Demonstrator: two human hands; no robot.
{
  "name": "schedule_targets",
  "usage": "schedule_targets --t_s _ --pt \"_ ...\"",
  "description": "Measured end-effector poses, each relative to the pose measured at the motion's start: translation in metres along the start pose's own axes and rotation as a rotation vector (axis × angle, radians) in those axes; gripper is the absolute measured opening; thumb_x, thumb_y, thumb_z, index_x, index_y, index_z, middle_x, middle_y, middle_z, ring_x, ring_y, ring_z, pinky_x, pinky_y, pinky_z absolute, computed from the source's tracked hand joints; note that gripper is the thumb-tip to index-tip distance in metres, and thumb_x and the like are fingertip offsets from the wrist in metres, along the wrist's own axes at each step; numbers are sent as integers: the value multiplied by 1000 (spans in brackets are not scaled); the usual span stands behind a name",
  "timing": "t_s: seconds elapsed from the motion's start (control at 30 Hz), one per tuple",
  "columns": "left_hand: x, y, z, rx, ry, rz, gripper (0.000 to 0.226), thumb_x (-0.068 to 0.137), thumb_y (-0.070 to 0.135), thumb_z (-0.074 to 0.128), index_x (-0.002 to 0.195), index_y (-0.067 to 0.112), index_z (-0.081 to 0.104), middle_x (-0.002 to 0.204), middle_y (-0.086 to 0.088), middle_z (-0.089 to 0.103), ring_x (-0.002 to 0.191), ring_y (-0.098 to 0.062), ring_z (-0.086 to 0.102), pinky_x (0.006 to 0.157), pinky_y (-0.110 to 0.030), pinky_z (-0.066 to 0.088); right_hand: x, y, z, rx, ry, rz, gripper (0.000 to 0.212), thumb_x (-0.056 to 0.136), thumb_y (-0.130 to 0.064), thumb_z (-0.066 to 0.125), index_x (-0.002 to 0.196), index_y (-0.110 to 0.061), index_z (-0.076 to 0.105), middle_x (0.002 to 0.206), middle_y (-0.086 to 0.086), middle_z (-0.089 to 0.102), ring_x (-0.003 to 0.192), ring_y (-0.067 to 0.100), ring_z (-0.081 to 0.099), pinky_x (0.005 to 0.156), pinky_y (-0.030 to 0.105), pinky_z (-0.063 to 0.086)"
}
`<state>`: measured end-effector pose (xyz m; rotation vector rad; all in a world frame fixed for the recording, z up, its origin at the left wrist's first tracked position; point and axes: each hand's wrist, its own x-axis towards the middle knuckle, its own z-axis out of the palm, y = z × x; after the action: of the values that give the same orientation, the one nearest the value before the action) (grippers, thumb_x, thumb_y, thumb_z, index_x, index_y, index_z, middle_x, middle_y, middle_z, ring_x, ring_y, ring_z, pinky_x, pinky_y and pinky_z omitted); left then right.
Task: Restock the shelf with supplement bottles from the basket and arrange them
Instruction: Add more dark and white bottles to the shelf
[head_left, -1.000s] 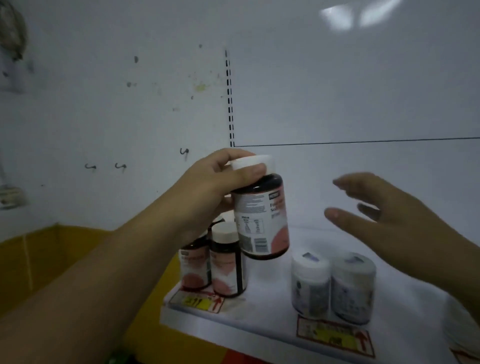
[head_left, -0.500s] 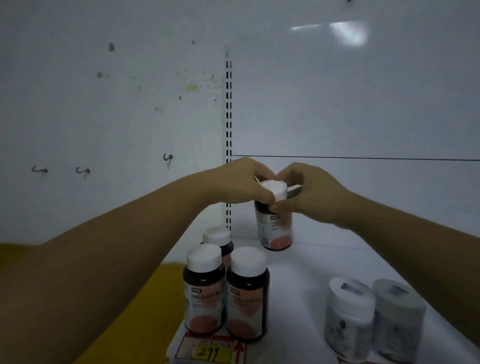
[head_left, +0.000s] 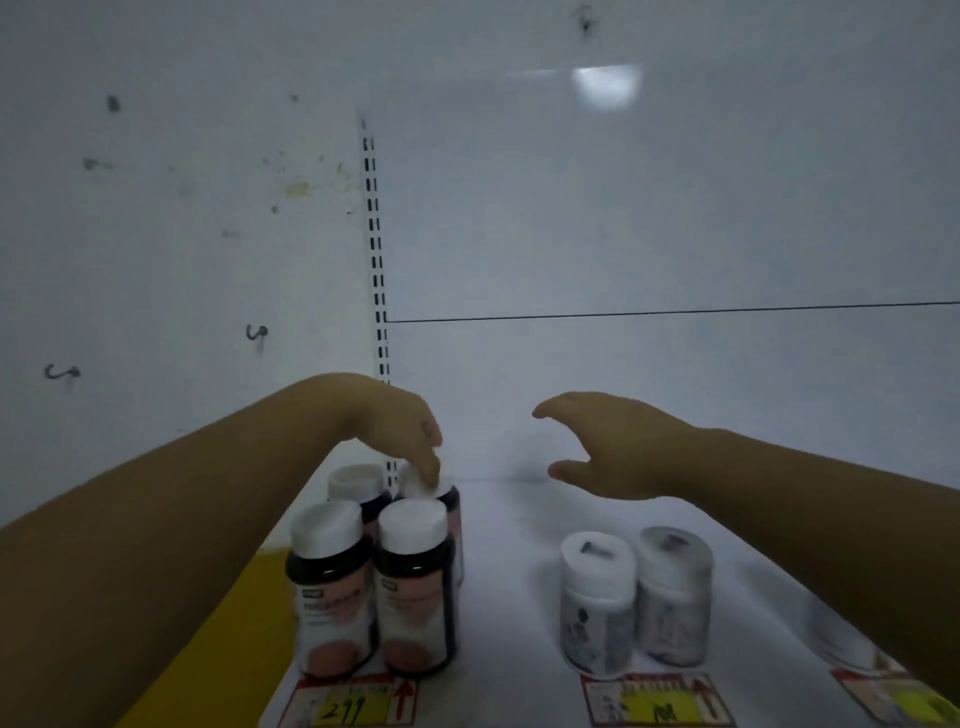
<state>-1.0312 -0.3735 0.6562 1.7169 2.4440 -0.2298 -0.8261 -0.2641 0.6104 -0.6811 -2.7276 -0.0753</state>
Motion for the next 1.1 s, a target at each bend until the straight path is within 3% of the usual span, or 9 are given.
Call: schedule_targets --t_s 0.1,0.27,0.43,0.5,0.6,0.7,0.87,1.03,1.1 --pt "-10 35 -11 17 121 -20 76 81 60 52 144 25 29 157 2 22 144 -20 20 117 -39 14 -39 32 -28 -94 34 39 63 88 -47 49 142 -25 27 152 -3 29 140 16 25 111 33 25" --pt "-20 156 -9 -55 299 160 72 84 56 51 144 25 28 156 0 24 144 -19 21 116 -36 16 -146 92 -61 -333 -41 94 67 90 -50 43 145 -21 19 157 5 18 145 21 11 117 40 12" --pt "-25 319 12 -130 315 401 81 84 62 47 148 28 11 160 2 5 147 -15 -3 120 -42 6 -280 160 -89 -357 -41 218 69 89 -52 43 146 -25 15 159 4 10 146 21 4 118 40 9" --pt "-33 384 22 -187 376 520 77 85 60 46 147 29 15 160 3 10 147 -14 4 118 -38 8 -331 185 -98 -343 -17 277 68 89 -51 42 146 -24 16 159 4 10 146 20 4 117 39 11" --pt "-57 474 46 -410 492 719 59 87 49 51 140 29 35 150 4 38 138 -15 33 109 -29 24 -405 217 -108 -303 5 360 64 89 -50 43 144 -24 24 157 3 21 145 19 15 115 38 20" --pt "-73 546 97 -736 363 901 42 87 31 57 128 23 52 121 6 62 118 -12 56 102 -26 40 -481 252 -105 -279 89 418 48 88 -47 46 131 -25 46 137 -1 52 125 18 45 100 34 40" --pt "-39 627 209 -607 14 911 42 84 33 61 124 24 56 123 6 61 110 -10 58 95 -25 46 -577 315 -62 -265 -18 622 26 88 -44 46 97 -27 62 94 -2 70 85 20 63 63 28 41" --pt "45 687 267 -804 -177 754 18 82 12 61 98 8 68 99 -14 70 91 -31 67 81 -40 54 -615 389 1 -159 -171 828 26 87 -43 46 104 -28 60 99 -1 69 87 18 62 68 26 44" --pt "77 711 286 -812 -208 708 9 82 8 56 84 9 64 88 -19 67 85 -36 66 78 -43 53 -622 419 22 -111 -230 886 28 88 -40 48 110 -27 58 104 -3 69 91 17 62 72 25 45"
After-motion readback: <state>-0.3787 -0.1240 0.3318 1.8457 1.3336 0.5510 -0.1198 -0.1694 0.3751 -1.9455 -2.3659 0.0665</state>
